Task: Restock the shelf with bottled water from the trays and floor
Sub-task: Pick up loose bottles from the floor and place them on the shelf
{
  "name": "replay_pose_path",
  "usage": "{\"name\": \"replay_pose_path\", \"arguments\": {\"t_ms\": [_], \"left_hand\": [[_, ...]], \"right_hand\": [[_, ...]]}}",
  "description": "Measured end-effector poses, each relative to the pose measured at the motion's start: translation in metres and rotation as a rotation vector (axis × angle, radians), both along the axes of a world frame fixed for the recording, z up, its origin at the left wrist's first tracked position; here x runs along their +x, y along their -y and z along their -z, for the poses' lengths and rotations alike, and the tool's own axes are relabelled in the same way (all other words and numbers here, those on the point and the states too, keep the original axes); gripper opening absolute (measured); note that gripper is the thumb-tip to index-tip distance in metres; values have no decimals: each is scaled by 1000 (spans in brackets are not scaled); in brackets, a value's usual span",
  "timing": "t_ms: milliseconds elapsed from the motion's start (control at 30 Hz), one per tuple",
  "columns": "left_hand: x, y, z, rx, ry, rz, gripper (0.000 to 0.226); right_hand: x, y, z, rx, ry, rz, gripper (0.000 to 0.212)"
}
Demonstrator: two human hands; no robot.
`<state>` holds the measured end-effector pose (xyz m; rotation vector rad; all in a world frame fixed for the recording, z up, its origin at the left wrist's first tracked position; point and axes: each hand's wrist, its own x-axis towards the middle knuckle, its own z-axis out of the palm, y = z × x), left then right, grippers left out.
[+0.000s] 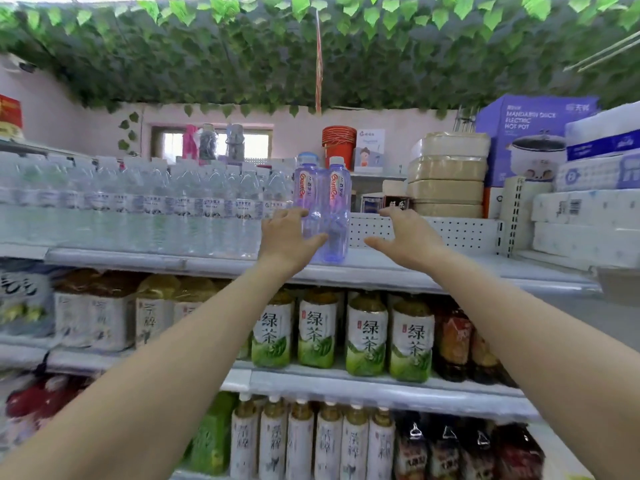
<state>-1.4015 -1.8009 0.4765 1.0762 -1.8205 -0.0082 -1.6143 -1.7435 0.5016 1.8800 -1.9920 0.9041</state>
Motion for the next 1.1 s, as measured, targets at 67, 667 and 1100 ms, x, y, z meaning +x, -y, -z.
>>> {"name": "replay_pose_path", "arguments": {"t_ms": [67, 667, 1100], "left_hand": [[11, -27, 17, 40, -9, 15, 59], [23, -208, 150, 253, 42, 127, 54], [-100, -230, 251, 499, 61, 101, 54]], "right_hand": [[10, -34, 14, -3, 0, 26, 74], [33, -255, 155, 155, 123, 161, 74], [-87, -263, 232, 330, 193, 154, 76]]}}
